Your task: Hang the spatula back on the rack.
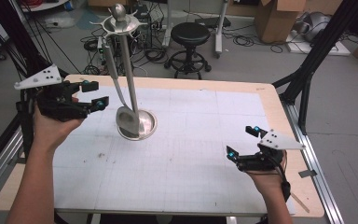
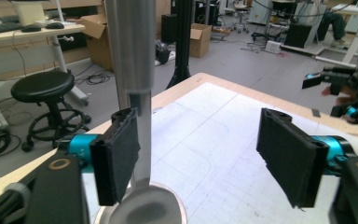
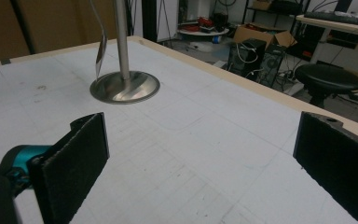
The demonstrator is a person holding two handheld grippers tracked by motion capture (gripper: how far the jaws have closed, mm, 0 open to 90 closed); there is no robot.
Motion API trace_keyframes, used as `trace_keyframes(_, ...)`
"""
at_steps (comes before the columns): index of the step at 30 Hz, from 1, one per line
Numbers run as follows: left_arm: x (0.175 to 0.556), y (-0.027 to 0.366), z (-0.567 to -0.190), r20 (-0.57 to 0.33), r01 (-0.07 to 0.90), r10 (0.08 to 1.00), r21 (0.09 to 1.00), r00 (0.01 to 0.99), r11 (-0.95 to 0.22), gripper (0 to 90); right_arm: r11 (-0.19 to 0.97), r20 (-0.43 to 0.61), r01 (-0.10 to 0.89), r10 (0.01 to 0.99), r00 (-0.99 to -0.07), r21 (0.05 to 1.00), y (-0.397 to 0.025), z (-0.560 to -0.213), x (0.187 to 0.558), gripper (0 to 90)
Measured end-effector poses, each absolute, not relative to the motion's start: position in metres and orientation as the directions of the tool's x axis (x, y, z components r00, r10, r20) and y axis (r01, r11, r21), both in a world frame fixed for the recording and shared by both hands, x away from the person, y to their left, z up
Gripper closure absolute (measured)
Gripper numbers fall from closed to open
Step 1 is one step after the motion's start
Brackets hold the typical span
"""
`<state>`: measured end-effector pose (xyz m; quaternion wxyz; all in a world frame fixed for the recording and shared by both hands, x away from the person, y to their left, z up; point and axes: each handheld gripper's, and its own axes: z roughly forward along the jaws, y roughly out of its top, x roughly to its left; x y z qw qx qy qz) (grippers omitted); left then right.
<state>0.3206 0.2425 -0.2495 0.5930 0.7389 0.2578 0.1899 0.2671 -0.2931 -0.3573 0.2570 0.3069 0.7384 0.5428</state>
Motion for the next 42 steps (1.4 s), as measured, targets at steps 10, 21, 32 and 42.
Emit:
trace_keyframes(10, 0.303, 0.243, -0.285, -0.032, 0.13, 0.593, 0.984, 0.804, -0.123, 16.9, 0.222, -0.039, 0.183, 0.73, -0.682, 0.958, -0.293, -0.36, 0.268, 2.1)
trace_keyframes(21, 0.292, 0.243, -0.313, -0.059, 0.154, 0.543, 0.98, 0.837, -0.13, 9.4, 0.215, -0.035, 0.182, 0.733, -0.679, 0.959, -0.296, -0.36, 0.267, 2.0)
trace_keyframes(32, 0.279, 0.25, -0.338, -0.04, 0.115, 0.533, 0.987, 0.845, -0.109, 5.2, 0.215, -0.03, 0.187, 0.728, -0.685, 0.959, -0.297, -0.363, 0.267, 2.0)
trace_keyframes(42, 0.279, 0.251, -0.36, -0.077, 0.133, 0.518, 0.988, 0.852, -0.073, 5.0, 0.201, -0.011, 0.197, 0.725, -0.688, 0.96, -0.3, -0.369, 0.269, 2.0)
